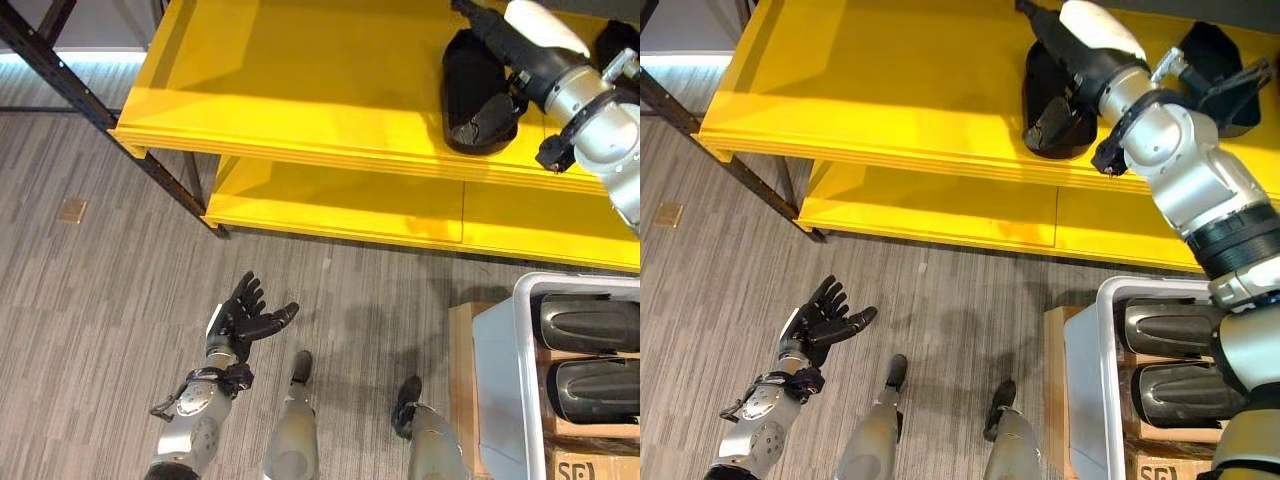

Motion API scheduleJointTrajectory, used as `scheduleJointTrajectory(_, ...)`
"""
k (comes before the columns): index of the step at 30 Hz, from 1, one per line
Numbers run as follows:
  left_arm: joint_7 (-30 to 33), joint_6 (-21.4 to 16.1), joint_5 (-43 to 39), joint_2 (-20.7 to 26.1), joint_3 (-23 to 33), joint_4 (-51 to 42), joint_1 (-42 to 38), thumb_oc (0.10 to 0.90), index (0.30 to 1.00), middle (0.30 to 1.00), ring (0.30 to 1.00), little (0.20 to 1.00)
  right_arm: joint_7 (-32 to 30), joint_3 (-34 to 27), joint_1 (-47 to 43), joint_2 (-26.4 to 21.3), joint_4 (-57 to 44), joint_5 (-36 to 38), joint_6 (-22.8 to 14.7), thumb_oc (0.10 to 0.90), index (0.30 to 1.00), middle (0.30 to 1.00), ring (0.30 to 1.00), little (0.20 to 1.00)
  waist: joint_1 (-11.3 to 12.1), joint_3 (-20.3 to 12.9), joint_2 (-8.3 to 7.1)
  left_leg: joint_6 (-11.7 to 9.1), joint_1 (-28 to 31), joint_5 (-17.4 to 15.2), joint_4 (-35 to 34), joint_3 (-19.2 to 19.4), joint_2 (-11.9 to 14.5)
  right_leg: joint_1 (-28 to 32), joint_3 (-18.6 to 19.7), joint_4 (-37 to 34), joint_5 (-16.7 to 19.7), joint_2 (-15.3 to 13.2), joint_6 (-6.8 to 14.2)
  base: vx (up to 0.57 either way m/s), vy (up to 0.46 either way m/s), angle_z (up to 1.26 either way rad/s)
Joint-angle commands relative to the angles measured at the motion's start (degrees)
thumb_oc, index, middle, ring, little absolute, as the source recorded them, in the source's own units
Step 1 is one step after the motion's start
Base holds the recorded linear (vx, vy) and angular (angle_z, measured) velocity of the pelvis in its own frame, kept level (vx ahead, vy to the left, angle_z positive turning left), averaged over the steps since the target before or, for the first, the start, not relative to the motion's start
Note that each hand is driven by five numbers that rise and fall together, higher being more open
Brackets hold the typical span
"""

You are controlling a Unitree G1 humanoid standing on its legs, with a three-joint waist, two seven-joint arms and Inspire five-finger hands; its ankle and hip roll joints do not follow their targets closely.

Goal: Move parts from the plastic box to the shelf.

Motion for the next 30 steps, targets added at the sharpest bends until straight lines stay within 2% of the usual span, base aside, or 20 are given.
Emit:
scheduleJointTrajectory(1,-0.54,-3.23,2.95,2.52,-0.75,-2.98,0.79,0.900,1.000,1.000,1.000,1.000,-3.72,-3.45,-0.05,0.47,-1.02,-2.06,-2.35,0.900,1.000,1.000,1.000,1.000,-0.68,-10.55,-2.95,-0.60,9.00,-6.15,-2.09,0.31,3.24,5.66,4.50,-9.30,6.01,-2.61,4.15,0.08,0.073,-0.14)
scheduleJointTrajectory(5,-0.59,-2.87,4.54,1.46,-0.38,-2.25,1.36,0.900,1.000,1.000,1.000,1.000,-3.04,-9.13,8.83,2.78,-4.72,-4.27,-2.47,0.900,1.000,1.000,1.000,1.000,-1.54,-12.16,-3.18,-0.31,11.62,-6.81,-2.90,1.53,3.28,7.98,5.17,-11.34,6.50,-2.43,4.53,0.05,0.038,-0.12)
scheduleJointTrajectory(9,-0.46,-2.73,5.54,1.07,0.01,-1.53,1.57,0.900,1.000,1.000,1.000,1.000,-2.77,-10.98,12.87,4.13,-4.98,-7.60,-2.29,0.900,1.000,1.000,1.000,1.000,-1.92,-12.81,-3.22,0.02,12.78,-7.50,-2.88,2.44,3.29,8.26,5.96,-11.27,6.51,-2.38,4.70,0.03,0.027,-0.16)
scheduleJointTrajectory(20,0.31,-2.54,6.93,-0.38,0.28,-0.28,2.40,0.900,1.000,1.000,1.000,1.000,-4.67,-12.83,17.23,8.43,-2.67,-18.42,-1.51,0.900,1.000,1.000,1.000,1.000,-2.39,-12.79,-2.37,0.08,13.22,-7.33,-3.35,3.19,3.76,7.61,6.72,-10.67,5.90,-2.01,4.59,0.00,-0.004,-0.08)
scheduleJointTrajectory(25,0.16,-2.32,7.38,-0.77,-0.09,0.10,2.68,0.900,1.000,1.000,1.000,1.000,-4.79,-13.34,18.72,10.66,-2.43,-19.26,-1.34,0.900,1.000,1.000,1.000,1.000,-2.44,-12.76,-1.70,-0.20,13.34,-6.44,-4.18,3.00,4.25,7.39,6.85,-10.38,5.33,-1.47,4.32,-0.01,-0.016,0.00)
scheduleJointTrajectory(30,0.11,-2.30,7.53,-0.68,-0.24,0.05,2.85,0.900,1.000,1.000,1.000,1.000,-4.60,-12.65,18.99,10.89,-1.86,-19.72,-1.47,0.900,1.000,1.000,1.000,1.000,-2.63,-12.79,-1.02,-0.79,13.43,-5.47,-4.64,2.76,5.11,6.76,7.11,-8.43,3.68,-0.56,3.67,-0.03,-0.072,-0.01)
